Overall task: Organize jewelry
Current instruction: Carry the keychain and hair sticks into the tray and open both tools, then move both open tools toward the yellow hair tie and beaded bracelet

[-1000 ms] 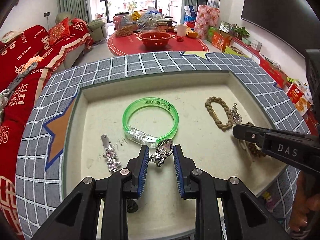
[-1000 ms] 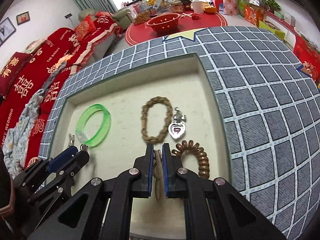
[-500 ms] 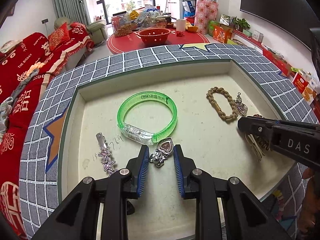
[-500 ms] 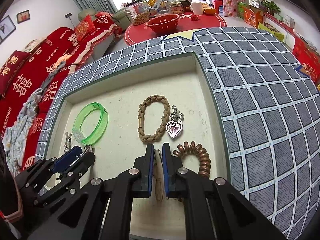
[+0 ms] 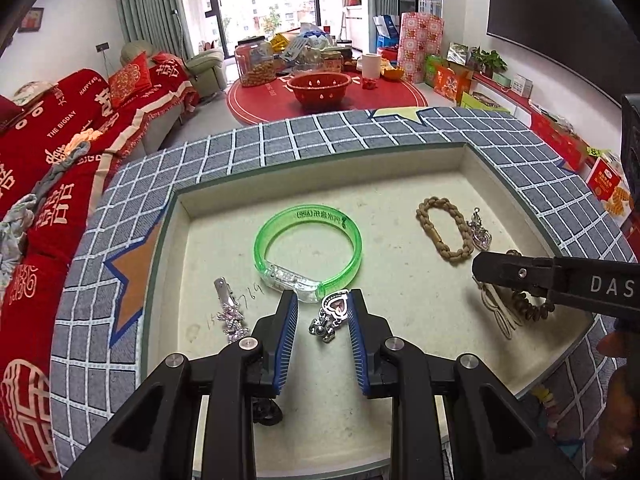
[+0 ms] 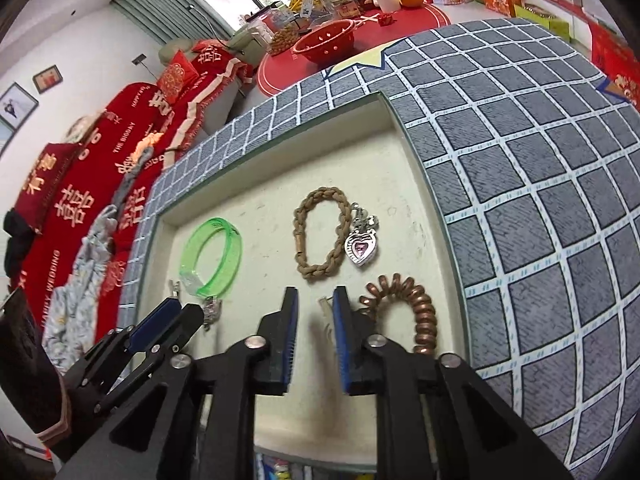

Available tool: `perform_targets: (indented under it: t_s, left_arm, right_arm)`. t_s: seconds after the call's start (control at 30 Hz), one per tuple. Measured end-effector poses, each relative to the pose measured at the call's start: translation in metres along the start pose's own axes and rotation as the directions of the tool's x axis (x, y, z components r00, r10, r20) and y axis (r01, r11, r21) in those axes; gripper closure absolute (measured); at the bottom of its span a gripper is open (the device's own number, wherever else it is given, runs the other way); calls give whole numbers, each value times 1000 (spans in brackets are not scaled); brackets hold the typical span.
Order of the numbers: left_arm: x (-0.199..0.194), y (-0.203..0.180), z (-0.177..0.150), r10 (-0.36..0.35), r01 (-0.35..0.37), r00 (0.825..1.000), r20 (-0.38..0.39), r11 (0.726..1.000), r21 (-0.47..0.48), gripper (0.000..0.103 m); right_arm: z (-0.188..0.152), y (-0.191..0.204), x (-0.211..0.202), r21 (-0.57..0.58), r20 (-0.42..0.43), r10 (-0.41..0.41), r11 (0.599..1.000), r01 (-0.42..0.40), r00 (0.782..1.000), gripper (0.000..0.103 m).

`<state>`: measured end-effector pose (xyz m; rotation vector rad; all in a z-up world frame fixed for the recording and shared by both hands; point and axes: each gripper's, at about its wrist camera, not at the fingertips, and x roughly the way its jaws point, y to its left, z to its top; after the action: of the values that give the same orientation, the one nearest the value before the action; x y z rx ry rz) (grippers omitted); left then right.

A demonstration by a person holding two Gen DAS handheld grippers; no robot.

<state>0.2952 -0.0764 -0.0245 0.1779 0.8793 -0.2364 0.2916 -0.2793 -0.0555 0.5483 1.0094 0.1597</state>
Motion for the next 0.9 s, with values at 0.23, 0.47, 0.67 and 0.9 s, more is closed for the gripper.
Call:
perform_targets:
  t_s: [0.23, 0.47, 0.67, 0.9]
  left_arm:
    - [-11, 4, 4, 10, -10, 1000, 16, 1000, -5, 37]
    - [-25, 12, 6, 29, -26, 998, 61, 999, -41, 0]
    - [-49, 12, -5, 39, -37, 996, 86, 999, -24, 0]
    - [-77, 17, -35, 14, -11, 997, 73, 999, -41, 0]
  right_arm:
    - [-2, 13, -20, -26, 54, 26, 999, -24, 998, 46]
    - [-5, 15, -40, -42, 90, 5, 999, -1, 996, 35]
    - [-16, 16, -59, -48, 107, 6, 999, -1, 994, 21]
    - [-47, 17, -88, -65, 129, 19, 998, -10, 992, 21]
